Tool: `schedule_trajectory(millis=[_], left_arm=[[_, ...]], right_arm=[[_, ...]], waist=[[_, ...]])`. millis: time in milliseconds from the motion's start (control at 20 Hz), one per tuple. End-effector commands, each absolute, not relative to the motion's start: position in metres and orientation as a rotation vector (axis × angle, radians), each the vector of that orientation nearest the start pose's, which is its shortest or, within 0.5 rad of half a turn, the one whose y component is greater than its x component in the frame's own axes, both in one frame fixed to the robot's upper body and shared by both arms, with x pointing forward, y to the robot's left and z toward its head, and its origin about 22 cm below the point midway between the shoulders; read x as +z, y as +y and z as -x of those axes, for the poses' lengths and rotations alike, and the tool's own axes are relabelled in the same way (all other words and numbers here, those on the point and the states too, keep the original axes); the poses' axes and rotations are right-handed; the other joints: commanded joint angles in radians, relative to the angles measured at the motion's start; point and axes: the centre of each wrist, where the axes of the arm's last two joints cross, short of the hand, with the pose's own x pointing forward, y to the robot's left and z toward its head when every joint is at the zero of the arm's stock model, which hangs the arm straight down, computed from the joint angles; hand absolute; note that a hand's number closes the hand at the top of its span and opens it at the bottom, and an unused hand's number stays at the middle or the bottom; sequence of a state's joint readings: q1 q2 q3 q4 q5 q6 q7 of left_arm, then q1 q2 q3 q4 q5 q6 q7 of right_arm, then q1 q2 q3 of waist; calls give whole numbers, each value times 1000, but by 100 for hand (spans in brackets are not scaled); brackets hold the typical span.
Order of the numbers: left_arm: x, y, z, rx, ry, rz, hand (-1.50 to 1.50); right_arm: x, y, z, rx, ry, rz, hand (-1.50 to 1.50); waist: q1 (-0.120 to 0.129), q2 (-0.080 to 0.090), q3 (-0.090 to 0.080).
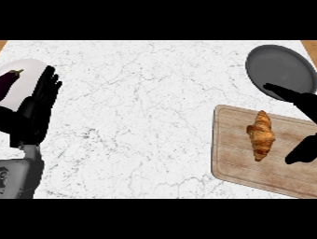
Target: Pick the croissant from the cutting board and place it in the pan
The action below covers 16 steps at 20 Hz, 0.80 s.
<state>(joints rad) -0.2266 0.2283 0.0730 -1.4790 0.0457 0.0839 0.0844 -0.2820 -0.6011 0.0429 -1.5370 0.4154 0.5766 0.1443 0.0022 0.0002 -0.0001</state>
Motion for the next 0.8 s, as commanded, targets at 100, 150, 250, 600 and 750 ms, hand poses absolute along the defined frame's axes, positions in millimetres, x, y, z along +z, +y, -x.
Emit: schedule_trajectory(millis=[100,150,250,600,750], left_arm=[[52,272,-285,-41,-1609,-202,0],[52,262,-283,-46,-1619,-202,0],[56,264,-309,-40,-1617,-199,0],[45,265,-301,-43,-1615,-209,0],[47,277,-303,-69,-1611,-208,0]], right_arm=[[126,-306,-312,1292,-1075,593,-150],[103,-326,-303,1294,-1066,602,-150],[108,-301,-301,1319,-1061,597,-150],[107,-307,-311,1334,-997,571,-150],[86,-296,-323,1316,-1021,573,-150]], waist=[[5,-1,0],[2,-1,0],[-4,0,0],[-2,0,0],[0,0,0]])
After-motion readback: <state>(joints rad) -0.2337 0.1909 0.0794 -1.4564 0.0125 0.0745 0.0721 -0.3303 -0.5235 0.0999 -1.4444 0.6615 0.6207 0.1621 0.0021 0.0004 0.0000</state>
